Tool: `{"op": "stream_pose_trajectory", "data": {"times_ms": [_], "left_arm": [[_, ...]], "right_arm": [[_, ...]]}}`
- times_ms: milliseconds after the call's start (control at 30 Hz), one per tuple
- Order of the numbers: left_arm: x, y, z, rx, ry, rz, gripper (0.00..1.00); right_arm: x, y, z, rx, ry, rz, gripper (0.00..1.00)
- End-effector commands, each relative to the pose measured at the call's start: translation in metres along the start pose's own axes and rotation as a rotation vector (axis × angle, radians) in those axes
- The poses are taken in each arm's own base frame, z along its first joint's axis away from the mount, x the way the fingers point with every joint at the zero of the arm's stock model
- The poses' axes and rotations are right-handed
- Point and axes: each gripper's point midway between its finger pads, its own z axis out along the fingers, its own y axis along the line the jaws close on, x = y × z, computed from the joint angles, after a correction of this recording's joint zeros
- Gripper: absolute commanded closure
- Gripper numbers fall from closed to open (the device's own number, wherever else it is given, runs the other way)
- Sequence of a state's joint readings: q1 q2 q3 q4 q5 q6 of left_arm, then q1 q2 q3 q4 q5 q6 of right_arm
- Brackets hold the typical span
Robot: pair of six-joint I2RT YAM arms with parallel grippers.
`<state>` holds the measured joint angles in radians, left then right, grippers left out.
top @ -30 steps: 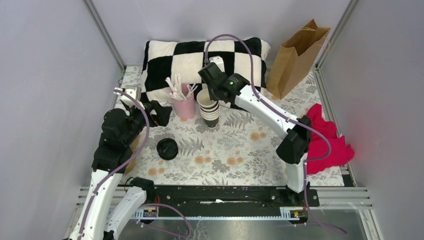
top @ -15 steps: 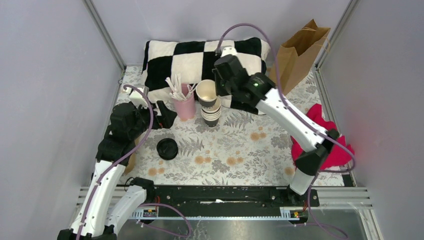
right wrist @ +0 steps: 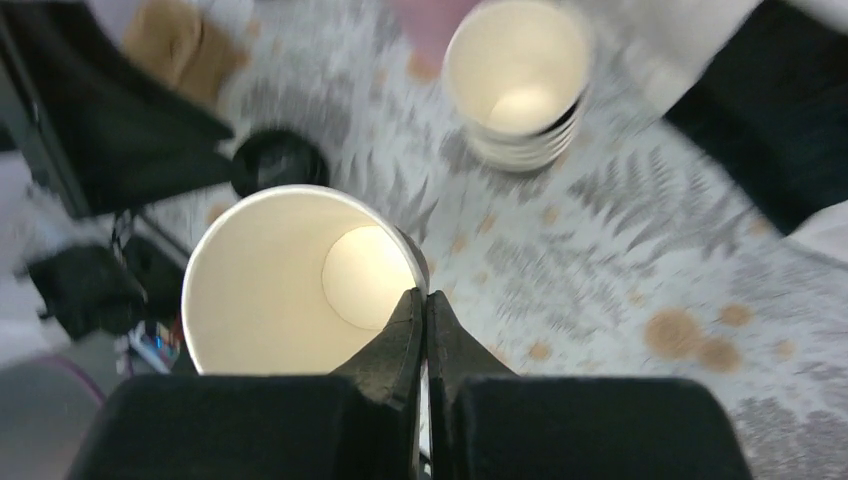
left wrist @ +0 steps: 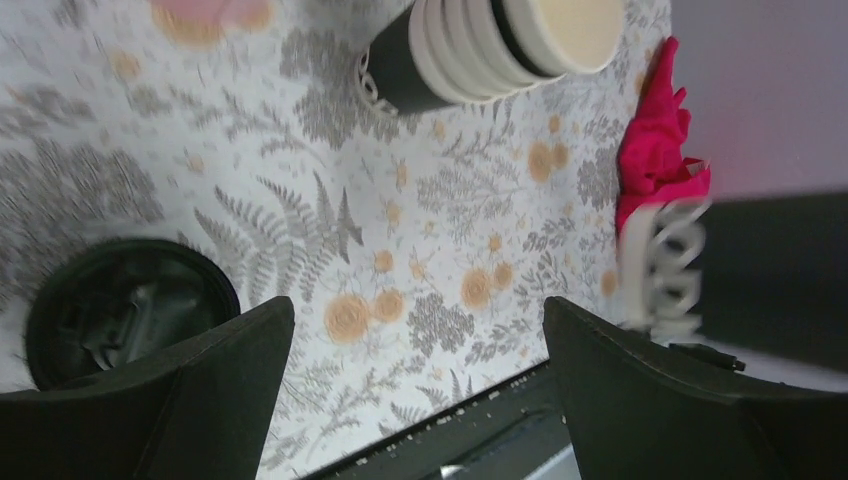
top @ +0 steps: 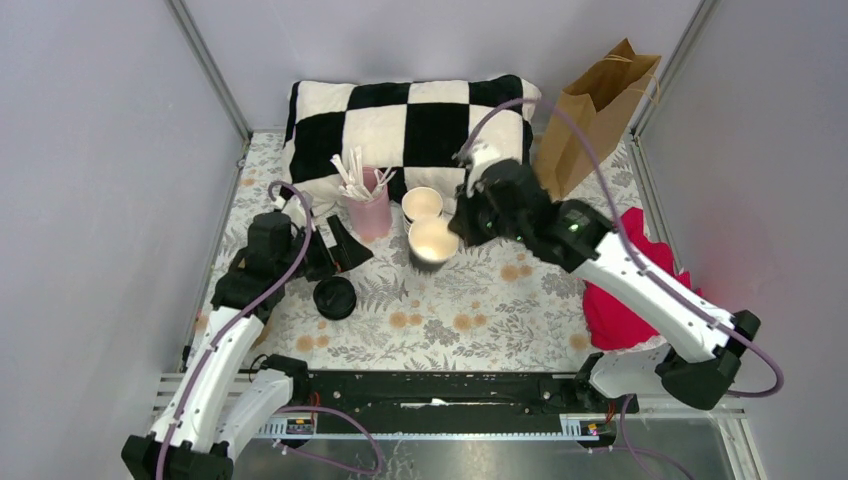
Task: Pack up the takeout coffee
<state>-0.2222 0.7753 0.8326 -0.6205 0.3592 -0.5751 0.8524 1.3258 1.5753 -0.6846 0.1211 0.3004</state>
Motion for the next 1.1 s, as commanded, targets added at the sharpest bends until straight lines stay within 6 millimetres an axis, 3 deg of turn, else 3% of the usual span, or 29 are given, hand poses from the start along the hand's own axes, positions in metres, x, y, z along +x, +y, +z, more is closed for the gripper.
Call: {"op": "stream_pose_trajectory", "data": {"times_ms": [0, 100, 233, 367, 500, 700, 867, 1067], "left_arm": [[0.026, 0.006, 0.010, -0.002, 0.097, -0.135, 0.01], [0.034, 0.028, 0.015, -0.108, 0.106, -0.171, 0.01], [0.054, 0.049, 0.029, -0.205, 0.203, -0.201, 0.01], [0.062, 0.064, 0.036, -0.428, 0.228, -0.059, 0.03], [0.074, 0.069, 0.043, -0.552, 0.266, 0.050, 0.10], [0.066, 0.074, 0.046, -0.589, 0.249, 0.119, 0.26], [0.078, 0.080, 0.059, -0.600, 0.315, 0.140, 0.50], [0.080, 0.084, 0.060, -0.614, 0.315, 0.136, 0.54]], "right_arm": [[0.076, 0.046, 0.027, -0.199, 0.181, -0.038, 1.00], [0.108, 0.044, 0.045, -0.172, 0.216, -0.049, 1.00], [0.139, 0.007, 0.066, -0.002, 0.240, -0.092, 1.00], [0.158, -0.015, 0.077, 0.075, 0.246, -0.146, 1.00], [0.167, -0.017, 0.081, 0.072, 0.246, -0.146, 0.98], [0.169, -0.012, 0.080, 0.026, 0.208, -0.122, 0.92], [0.172, -0.017, 0.083, 0.043, 0.202, -0.136, 0.92], [0.177, -0.022, 0.084, 0.061, 0.211, -0.143, 0.91]]}}
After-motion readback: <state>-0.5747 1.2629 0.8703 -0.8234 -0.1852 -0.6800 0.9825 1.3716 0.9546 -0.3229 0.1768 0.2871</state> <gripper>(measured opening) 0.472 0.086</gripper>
